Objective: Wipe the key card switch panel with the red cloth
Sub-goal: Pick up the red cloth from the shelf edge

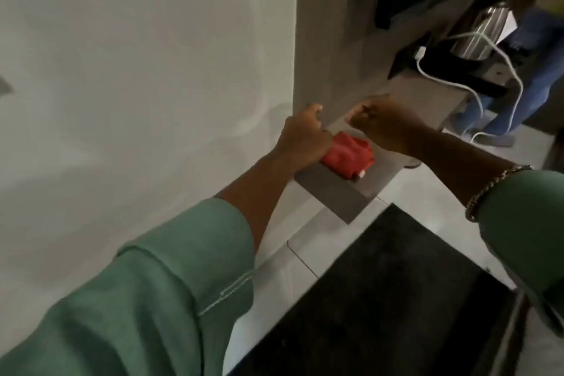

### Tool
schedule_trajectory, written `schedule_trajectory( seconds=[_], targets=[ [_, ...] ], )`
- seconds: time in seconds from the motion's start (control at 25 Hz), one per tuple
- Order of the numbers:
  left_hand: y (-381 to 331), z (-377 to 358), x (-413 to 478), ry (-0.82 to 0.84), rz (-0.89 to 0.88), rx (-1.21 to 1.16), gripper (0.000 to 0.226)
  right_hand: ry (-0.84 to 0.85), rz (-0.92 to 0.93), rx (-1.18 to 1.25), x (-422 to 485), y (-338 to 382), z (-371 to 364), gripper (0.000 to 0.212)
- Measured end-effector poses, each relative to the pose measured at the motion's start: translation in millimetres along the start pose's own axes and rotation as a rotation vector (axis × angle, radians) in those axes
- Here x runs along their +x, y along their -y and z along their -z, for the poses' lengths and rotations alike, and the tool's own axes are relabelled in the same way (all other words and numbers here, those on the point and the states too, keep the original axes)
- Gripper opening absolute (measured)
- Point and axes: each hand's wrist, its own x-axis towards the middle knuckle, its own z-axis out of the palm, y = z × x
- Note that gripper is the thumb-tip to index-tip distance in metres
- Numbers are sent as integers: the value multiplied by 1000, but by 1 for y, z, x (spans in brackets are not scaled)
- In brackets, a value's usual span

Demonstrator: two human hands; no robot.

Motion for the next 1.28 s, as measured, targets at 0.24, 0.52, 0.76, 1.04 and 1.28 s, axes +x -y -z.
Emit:
schedule_trajectory(
  seconds=[0.24,0.52,0.76,1.04,1.28],
  targets=[
    [56,-80,27,31,317,-160,70,154,-52,-136,50,-77,-61,33],
    [95,-133,51,91,517,-380,52,214,-175,-100,75,-122,-111,61],
    [98,-125,47,-82,602,-696,51,86,-187,148,39,-118,-123,51],
    [95,-37,-5,-274,535,-681,31,5,36,-21,-17,-6,-126,53],
    [60,113,-88,-24,388,-1040,30,-76,455,12,-77,134,-108,57]
  ],
)
